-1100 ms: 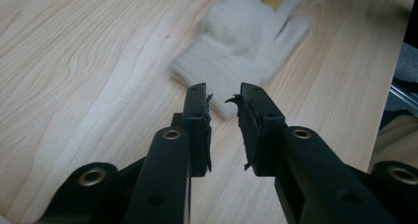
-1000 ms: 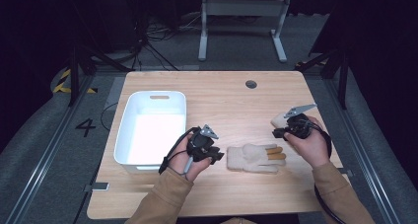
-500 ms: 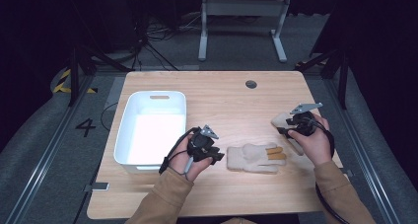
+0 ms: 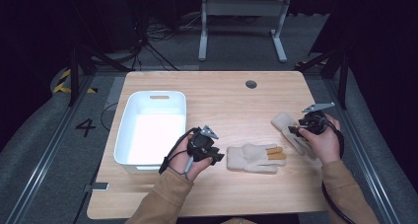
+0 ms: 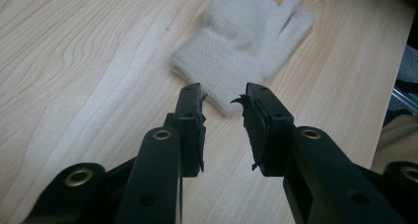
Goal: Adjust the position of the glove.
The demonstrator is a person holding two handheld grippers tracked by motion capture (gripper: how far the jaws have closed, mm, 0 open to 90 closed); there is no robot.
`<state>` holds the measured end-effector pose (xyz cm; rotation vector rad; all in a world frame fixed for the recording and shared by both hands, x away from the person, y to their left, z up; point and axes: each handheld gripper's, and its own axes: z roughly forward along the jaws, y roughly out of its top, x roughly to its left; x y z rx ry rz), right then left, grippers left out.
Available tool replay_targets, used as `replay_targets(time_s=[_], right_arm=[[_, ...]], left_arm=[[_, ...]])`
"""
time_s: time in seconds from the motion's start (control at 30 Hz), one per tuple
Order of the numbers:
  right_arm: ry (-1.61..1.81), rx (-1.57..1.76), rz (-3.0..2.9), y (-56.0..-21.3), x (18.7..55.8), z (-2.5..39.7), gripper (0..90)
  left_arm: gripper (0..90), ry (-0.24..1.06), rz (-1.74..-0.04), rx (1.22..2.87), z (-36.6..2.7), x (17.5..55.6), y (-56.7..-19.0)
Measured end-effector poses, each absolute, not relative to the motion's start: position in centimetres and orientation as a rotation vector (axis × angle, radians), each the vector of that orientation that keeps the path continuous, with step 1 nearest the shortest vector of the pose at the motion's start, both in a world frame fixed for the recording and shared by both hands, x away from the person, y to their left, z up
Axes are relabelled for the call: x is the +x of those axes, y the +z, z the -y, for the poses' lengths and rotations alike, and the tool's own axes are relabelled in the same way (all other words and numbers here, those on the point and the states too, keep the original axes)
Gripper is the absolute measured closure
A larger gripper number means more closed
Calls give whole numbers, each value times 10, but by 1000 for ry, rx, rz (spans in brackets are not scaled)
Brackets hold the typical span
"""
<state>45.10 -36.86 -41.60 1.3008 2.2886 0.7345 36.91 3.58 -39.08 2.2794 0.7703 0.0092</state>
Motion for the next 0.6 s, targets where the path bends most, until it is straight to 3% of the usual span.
replay_targets(time_s=[0.47,0.6], right_arm=[[668,1401,-2327,-430,453,380,446],[660,1408,-2335,-433,453,381,489]], left_arm=[[681,10,-782,2285,-37,370,-390],[679,8,-780,2286,-36,370,-391]])
